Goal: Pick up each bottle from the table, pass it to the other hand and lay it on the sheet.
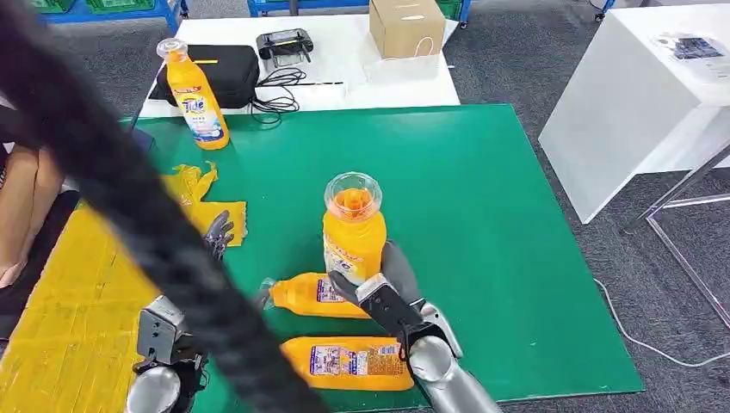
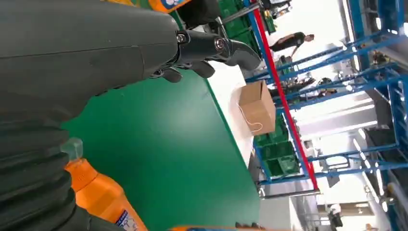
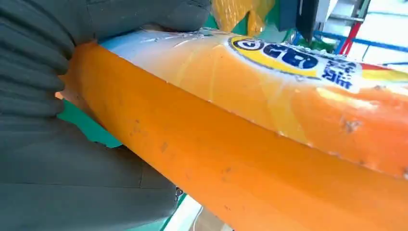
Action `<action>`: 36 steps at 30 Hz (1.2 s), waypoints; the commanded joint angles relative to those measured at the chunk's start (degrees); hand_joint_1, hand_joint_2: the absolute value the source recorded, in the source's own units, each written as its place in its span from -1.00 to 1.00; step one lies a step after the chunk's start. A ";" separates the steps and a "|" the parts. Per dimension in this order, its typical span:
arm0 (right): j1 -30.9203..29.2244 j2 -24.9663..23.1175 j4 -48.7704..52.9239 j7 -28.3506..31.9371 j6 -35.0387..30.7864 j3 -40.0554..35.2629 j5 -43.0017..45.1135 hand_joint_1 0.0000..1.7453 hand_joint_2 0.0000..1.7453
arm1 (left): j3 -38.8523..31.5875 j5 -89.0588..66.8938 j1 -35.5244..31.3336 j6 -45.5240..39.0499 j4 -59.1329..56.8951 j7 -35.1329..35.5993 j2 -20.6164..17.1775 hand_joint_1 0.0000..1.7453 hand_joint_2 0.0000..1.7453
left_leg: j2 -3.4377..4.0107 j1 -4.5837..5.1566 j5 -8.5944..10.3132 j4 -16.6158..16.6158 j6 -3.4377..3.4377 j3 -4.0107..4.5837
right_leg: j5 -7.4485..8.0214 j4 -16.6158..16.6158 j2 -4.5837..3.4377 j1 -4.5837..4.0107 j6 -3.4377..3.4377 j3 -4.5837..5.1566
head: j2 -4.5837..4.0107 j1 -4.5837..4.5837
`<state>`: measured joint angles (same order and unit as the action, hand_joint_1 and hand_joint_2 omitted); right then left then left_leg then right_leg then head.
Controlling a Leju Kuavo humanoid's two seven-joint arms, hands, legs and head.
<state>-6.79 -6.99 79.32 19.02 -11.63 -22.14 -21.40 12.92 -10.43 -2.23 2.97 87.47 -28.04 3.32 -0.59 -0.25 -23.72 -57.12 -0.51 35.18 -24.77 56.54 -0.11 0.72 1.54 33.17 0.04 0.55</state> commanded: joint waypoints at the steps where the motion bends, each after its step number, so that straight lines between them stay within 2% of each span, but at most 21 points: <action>1: -3.91 -1.36 -5.40 -0.50 0.58 -6.86 -1.96 1.00 1.00 | 4.62 -1.92 -3.09 -0.35 -3.81 0.09 -1.61 -1.00 1.00 | 0.13 -0.07 -0.09 0.00 0.04 -0.25 | -0.04 -0.06 -0.06 -0.09 -0.07 -0.25 | 0.00 0.00; 11: -6.51 -1.73 -6.72 -0.78 -1.17 -11.47 -4.11 1.00 1.00 | 6.20 -0.78 -4.50 0.68 -4.56 -0.49 -1.93 -1.00 1.00 | 0.09 -0.08 -0.09 0.00 0.03 -0.23 | -0.04 -0.07 -0.02 -0.09 -0.06 -0.24 | 0.00 0.00; 24: -7.69 -2.01 -8.39 -0.70 -1.78 -11.64 -3.52 1.00 1.00 | 7.32 -0.60 -5.07 1.05 -4.75 -0.57 -1.84 -1.00 1.00 | 0.07 -0.05 -0.07 0.03 0.02 -0.22 | -0.04 -0.08 -0.01 -0.06 -0.05 -0.23 | 0.00 0.00; 29: -11.06 -2.24 -15.20 -0.46 -0.59 -12.86 -2.88 1.00 1.00 | 8.48 2.15 -7.05 2.92 -5.64 -0.61 -1.53 -1.00 1.00 | 0.07 -0.07 -0.07 0.01 0.01 -0.24 | -0.03 -0.09 0.00 -0.09 -0.05 -0.26 | 0.00 0.00; 33: -12.00 -2.73 -19.06 0.68 -1.17 -13.93 -4.51 0.96 1.00 | 8.68 4.04 -7.42 3.85 -5.58 -0.50 -1.45 -1.00 1.00 | 0.06 -0.04 -0.02 0.04 0.01 -0.19 | 0.00 -0.09 -0.01 -0.05 -0.03 -0.20 | 0.00 0.00; 36: -12.17 -2.74 -20.09 0.76 -1.76 -14.84 -5.82 1.00 1.00 | 8.29 7.28 -7.24 6.04 -4.73 -0.55 -1.56 -1.00 1.00 | 0.09 -0.05 -0.05 0.04 0.02 -0.23 | -0.02 -0.09 -0.03 -0.06 -0.05 -0.23 | 0.00 0.00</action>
<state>-15.03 -9.94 68.68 19.21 -12.79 -33.88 -25.77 19.98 -6.98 -7.05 6.44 85.55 -28.79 2.84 -0.57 -0.25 -23.70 -57.13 -0.52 35.16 -24.76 56.55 -0.11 0.72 1.53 33.17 0.04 0.55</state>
